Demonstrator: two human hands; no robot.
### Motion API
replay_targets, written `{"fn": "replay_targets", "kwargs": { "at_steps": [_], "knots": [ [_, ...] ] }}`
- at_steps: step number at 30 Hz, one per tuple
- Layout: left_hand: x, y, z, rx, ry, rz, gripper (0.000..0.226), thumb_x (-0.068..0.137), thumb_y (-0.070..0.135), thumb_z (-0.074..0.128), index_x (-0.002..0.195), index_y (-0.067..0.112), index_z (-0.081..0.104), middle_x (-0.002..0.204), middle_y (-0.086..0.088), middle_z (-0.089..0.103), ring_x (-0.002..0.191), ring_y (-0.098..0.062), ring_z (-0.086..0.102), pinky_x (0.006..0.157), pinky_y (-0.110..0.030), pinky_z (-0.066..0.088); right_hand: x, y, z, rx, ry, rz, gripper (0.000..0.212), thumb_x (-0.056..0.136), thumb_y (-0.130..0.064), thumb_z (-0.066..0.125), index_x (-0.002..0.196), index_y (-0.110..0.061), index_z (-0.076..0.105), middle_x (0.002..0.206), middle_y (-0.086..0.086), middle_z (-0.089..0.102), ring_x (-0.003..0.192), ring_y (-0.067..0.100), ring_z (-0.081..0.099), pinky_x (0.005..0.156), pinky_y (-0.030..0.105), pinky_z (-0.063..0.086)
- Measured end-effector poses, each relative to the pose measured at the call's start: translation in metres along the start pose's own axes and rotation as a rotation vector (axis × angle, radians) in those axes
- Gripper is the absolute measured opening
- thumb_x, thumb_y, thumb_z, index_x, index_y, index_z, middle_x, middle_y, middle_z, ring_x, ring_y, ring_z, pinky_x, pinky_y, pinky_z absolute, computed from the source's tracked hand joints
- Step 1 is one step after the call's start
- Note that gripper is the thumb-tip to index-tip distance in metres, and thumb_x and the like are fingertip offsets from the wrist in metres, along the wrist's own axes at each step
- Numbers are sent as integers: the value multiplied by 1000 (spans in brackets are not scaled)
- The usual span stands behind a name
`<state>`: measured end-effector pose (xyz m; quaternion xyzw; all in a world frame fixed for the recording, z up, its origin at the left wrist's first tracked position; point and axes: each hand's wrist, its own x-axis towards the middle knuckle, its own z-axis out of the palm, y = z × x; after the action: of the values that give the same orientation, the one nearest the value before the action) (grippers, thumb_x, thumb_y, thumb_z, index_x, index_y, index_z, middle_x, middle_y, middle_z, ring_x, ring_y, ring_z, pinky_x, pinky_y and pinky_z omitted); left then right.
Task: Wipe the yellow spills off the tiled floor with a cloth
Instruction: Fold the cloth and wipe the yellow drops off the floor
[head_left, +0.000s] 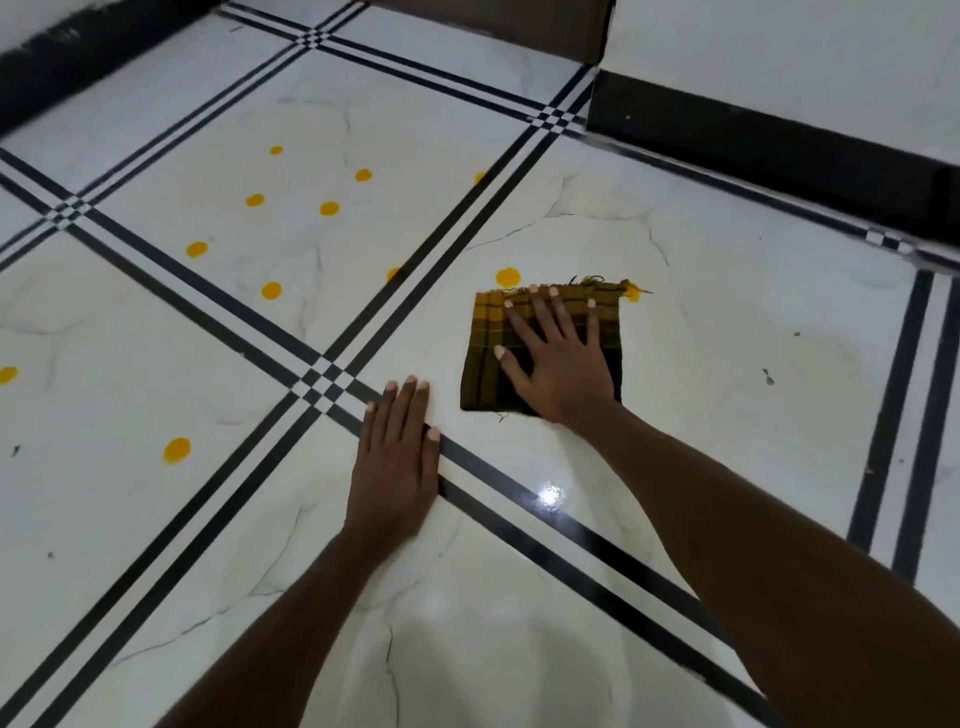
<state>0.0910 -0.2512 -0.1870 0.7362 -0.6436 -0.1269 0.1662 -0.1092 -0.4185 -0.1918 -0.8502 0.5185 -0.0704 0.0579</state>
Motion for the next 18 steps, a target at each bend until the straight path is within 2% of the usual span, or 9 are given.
{"fn": "replay_targets", "kwargs": {
  "at_steps": [3, 6, 7, 9, 11, 13, 15, 18],
  "knots": [
    [44, -9, 2, 48, 19, -36, 63, 109, 41, 16, 166, 15, 10, 175, -2, 4, 162, -19, -4, 132, -47, 6, -3, 6, -3, -11, -23, -62, 69, 105, -66, 17, 166, -34, 21, 176, 3, 16, 164, 25, 6, 129, 64, 4],
    [56, -12, 4, 114, 47, -57, 62, 109, 39, 18, 166, 14, 11, 175, -3, 6, 163, -19, -1, 132, -46, 11, -10, 30, -11, -8, -42, -218, 67, 106, -66, 19, 166, -36, 22, 176, -2, 15, 164, 20, 7, 131, 59, 5],
    [53, -11, 4, 114, 55, -52, 62, 110, 39, 20, 166, 15, 11, 175, -3, 6, 163, -19, -1, 132, -46, 11, -10, 43, -14, -9, -37, -213, 66, 106, -65, 20, 165, -36, 24, 176, -4, 17, 164, 19, 9, 131, 58, 7],
    [51, -11, 3, 103, 64, -46, 62, 110, 38, 21, 166, 16, 10, 175, -2, 6, 163, -18, -2, 132, -45, 10, 9, 73, -20, -15, -10, -37, 66, 105, -65, 21, 164, -36, 28, 175, -2, 21, 164, 21, 13, 129, 61, 10],
    [56, -12, 3, 127, 57, -48, 62, 109, 38, 22, 166, 16, 8, 175, -2, 4, 163, -18, -3, 132, -46, 10, 49, 90, -27, -8, -15, 257, 67, 106, -64, 21, 165, -33, 24, 176, 3, 17, 164, 25, 9, 129, 64, 5],
    [59, -13, 5, 148, 46, -43, 63, 109, 37, 24, 166, 16, 7, 176, -2, 3, 163, -19, -4, 132, -47, 9, 95, 82, -27, 29, -24, 417, 69, 106, -65, 19, 166, -31, 20, 177, 7, 11, 164, 30, 3, 127, 67, 1],
    [59, -13, 4, 157, 40, -37, 64, 109, 36, 26, 166, 15, 6, 176, -3, 3, 163, -19, -4, 132, -47, 9, 127, 42, -20, 22, -41, 318, 70, 105, -65, 18, 165, -30, 23, 176, 9, 13, 164, 32, 3, 127, 68, -1],
    [60, -13, 2, 173, 30, -30, 65, 109, 35, 28, 166, 13, 8, 175, -5, 5, 163, -20, -3, 131, -50, 12, 116, -19, -14, -34, -110, -48, 68, 106, -64, 15, 166, -33, 21, 177, 5, 12, 164, 29, 4, 128, 65, 1]
  ]
}}
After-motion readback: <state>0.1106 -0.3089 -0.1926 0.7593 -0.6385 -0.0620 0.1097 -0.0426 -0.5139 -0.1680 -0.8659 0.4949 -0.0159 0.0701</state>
